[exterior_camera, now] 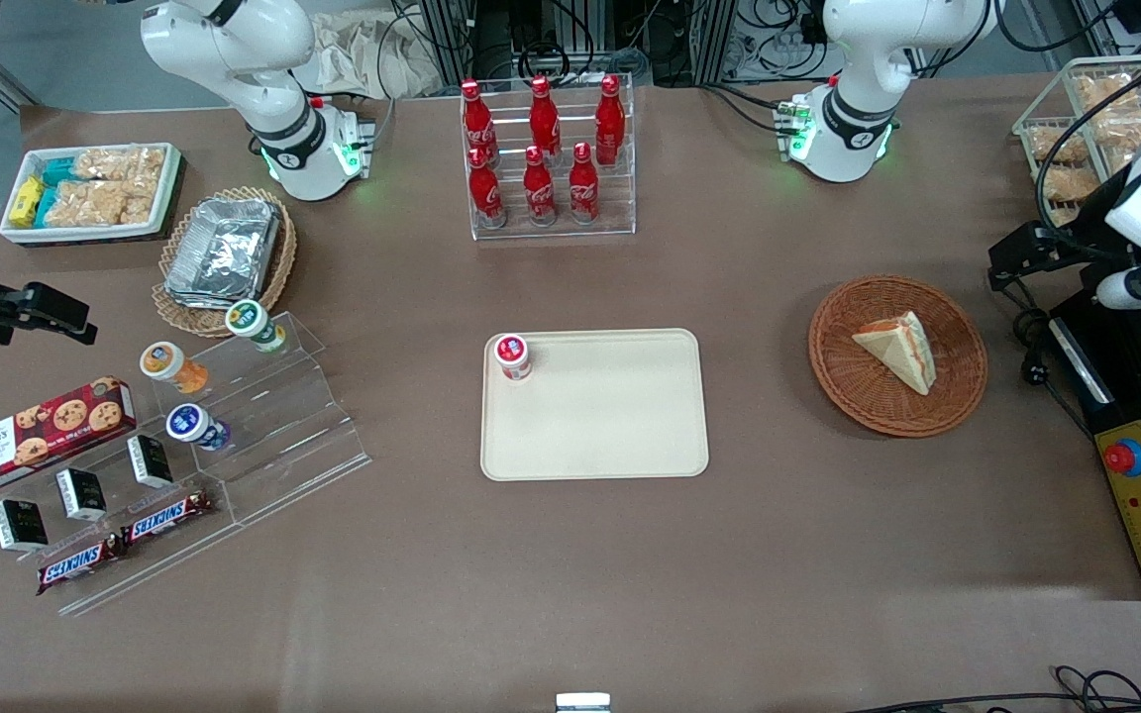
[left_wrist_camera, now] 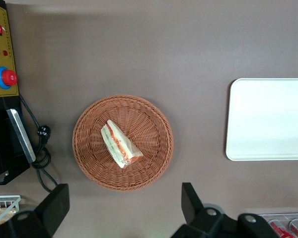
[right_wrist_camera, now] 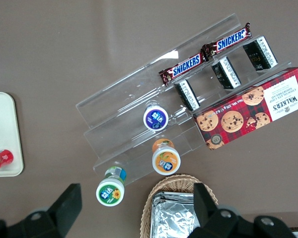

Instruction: Place sandwich from basket to tray

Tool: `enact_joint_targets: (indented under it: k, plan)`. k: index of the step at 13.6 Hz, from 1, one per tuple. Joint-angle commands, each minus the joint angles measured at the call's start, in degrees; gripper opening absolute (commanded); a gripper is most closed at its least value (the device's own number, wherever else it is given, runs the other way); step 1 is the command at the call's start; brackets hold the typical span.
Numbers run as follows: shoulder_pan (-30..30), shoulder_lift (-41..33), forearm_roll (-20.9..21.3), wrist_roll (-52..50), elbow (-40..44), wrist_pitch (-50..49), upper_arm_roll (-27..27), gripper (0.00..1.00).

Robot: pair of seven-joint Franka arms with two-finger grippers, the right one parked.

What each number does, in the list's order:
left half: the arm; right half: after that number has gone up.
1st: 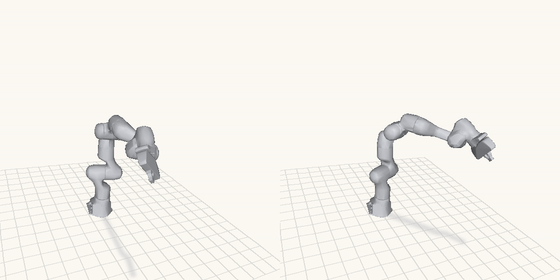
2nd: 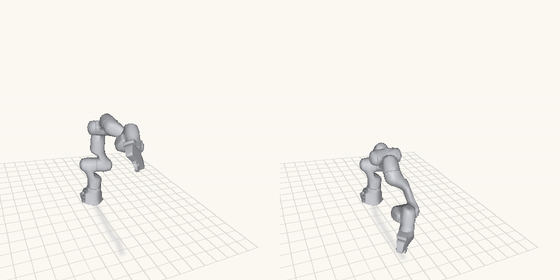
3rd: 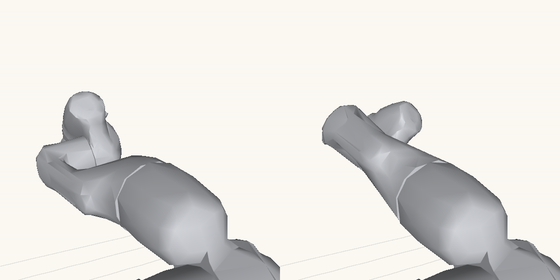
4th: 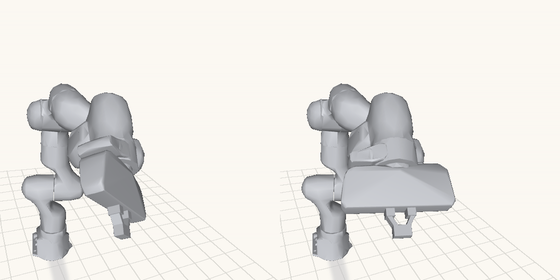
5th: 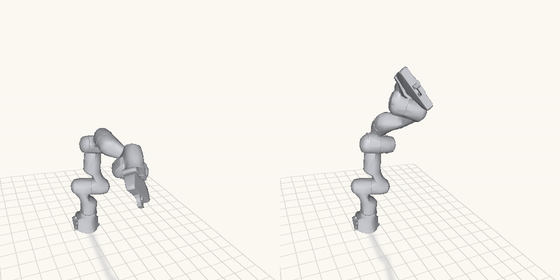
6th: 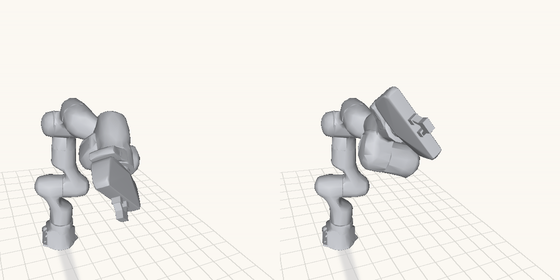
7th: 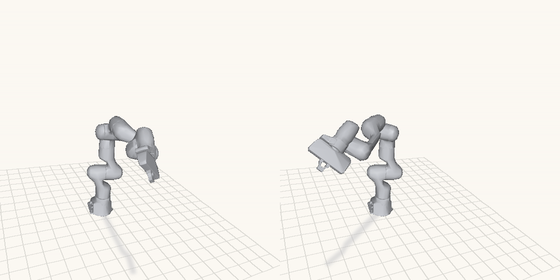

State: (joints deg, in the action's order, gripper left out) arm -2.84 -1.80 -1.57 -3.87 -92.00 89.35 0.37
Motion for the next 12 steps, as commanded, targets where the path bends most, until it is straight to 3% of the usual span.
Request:
enact_joint_targets:
  k: [1, 4, 7, 9, 12]
  plan:
    - [0.29, 0.74, 0.87, -0.7, 1.56, -0.84, 0.25, 1.0]
    - [0.2, 1.27, 1.39, -3.41, 1.12, -1.28, 0.33, 1.0]
    - [0.11, 0.57, 1.83, -16.57, -2.56, -0.23, 0.33, 1.0]
    - [0.11, -3.01, 2.53, -19.76, -10.0, 3.87, 0.25, 1.0]
    - [-0.06, -10.92, 7.1, -28.45, -27.04, 15.02, 0.68, 1.0]
